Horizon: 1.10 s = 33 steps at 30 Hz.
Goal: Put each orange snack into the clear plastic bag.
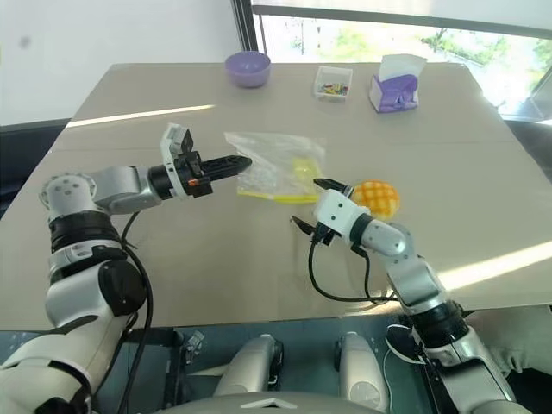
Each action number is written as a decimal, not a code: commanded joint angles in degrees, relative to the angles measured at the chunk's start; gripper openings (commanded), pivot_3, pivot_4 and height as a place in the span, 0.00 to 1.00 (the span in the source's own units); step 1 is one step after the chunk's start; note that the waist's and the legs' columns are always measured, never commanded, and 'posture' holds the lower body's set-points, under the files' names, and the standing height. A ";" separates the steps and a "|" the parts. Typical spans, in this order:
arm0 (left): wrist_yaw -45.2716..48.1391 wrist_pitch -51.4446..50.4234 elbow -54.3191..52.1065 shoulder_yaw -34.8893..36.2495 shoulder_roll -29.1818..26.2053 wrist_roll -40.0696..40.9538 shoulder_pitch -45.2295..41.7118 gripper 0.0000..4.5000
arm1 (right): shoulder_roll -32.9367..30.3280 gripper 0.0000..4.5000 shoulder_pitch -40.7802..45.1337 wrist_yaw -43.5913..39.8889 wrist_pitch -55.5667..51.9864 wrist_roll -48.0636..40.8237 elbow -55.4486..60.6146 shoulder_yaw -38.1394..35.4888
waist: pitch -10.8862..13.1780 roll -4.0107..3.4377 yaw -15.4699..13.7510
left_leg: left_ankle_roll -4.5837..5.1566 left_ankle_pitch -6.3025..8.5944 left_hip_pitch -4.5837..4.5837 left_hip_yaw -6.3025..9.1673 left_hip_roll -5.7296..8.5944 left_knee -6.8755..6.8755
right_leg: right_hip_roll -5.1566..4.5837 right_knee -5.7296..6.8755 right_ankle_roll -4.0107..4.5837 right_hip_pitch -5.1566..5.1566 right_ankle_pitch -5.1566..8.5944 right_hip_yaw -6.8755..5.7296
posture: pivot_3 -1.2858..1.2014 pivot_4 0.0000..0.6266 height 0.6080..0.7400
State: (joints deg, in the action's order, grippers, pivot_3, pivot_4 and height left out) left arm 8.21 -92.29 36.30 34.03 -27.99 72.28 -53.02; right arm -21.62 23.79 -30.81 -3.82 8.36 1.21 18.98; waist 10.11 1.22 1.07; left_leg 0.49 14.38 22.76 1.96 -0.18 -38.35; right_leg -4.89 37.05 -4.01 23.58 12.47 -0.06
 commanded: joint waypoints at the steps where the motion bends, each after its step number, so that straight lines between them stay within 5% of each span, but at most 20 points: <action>1: -2.23 -0.21 -1.28 2.01 0.14 3.18 -0.59 0.01 | -0.11 1.00 0.96 4.12 3.25 5.12 -2.63 0.36 | 0.00 0.00 -0.11 | -0.01 0.00 0.00 0.00 0.00 0.00 | 0.00 0.00 0.00 0.00 0.00 -0.01 | 0.52 0.24 0.98; 8: -5.60 -0.21 -1.53 2.82 0.54 5.26 -0.22 0.01 | 0.82 1.00 1.64 10.79 4.11 10.75 -4.22 -1.23 | 0.00 0.00 -0.04 | -0.07 -0.03 0.01 0.00 0.00 0.04 | 0.00 -0.01 0.00 0.03 0.00 0.01 | 0.52 0.24 0.98; 11: -6.65 -0.21 -1.75 3.15 0.68 5.78 0.04 0.00 | 1.28 0.83 2.71 11.97 4.03 11.46 -4.15 -1.81 | 0.00 0.00 0.06 | -0.10 -0.05 0.00 0.00 0.00 0.04 | 0.00 0.00 0.00 0.04 0.00 0.01 | 0.52 0.24 0.98; 17: -7.95 -0.21 -1.95 3.91 1.06 6.16 0.35 0.00 | 1.91 0.15 3.65 11.64 4.12 11.88 -5.36 -0.79 | 0.00 0.00 0.08 | -0.11 -0.06 0.00 0.01 0.00 0.05 | 0.00 -0.01 0.00 0.03 0.00 0.01 | 0.52 0.24 0.98; 19: -8.23 -0.21 -2.30 4.21 1.05 6.35 0.81 0.00 | 2.07 0.02 3.88 11.88 4.05 12.00 -5.59 -1.04 | 0.00 0.00 0.08 | -0.11 -0.06 0.01 0.00 0.02 0.05 | 0.00 -0.02 0.00 0.03 0.00 0.01 | 0.52 0.24 0.98; 25: -8.02 -0.21 -6.05 4.66 0.49 6.19 3.14 0.00 | 2.55 0.02 5.06 13.01 4.54 11.68 -6.22 -2.16 | 0.00 0.00 0.18 | -0.11 -0.06 0.00 0.01 0.01 0.06 | 0.00 -0.01 0.00 0.04 0.00 0.01 | 0.52 0.24 0.98; 30: 6.69 12.46 -28.93 -6.36 -5.02 -4.20 12.13 0.00 | 4.19 0.02 6.44 16.45 -0.07 14.03 -4.16 -3.53 | 0.01 0.01 1.06 | -0.15 -0.06 0.01 0.05 0.00 0.12 | -0.02 -0.03 0.01 0.09 -0.01 0.11 | 0.52 0.24 0.98; 33: 17.43 21.11 -36.19 -11.27 -9.86 -9.72 15.47 0.19 | 4.71 0.00 7.44 15.39 -2.40 14.86 -3.21 -2.95 | 0.01 0.00 1.08 | -0.23 -0.10 0.01 -0.01 0.00 0.22 | -0.01 -0.04 0.02 0.18 -0.01 0.16 | 0.52 0.24 0.98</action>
State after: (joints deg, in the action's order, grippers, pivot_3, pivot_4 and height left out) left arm 19.52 -76.24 5.13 24.19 -36.19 64.57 -37.41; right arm -17.37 29.49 -15.53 -5.48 22.71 -4.95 16.67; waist 10.12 1.23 2.15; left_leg 0.25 14.27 22.77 1.89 -0.18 -38.10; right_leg -4.90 37.01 -3.98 23.77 12.46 0.10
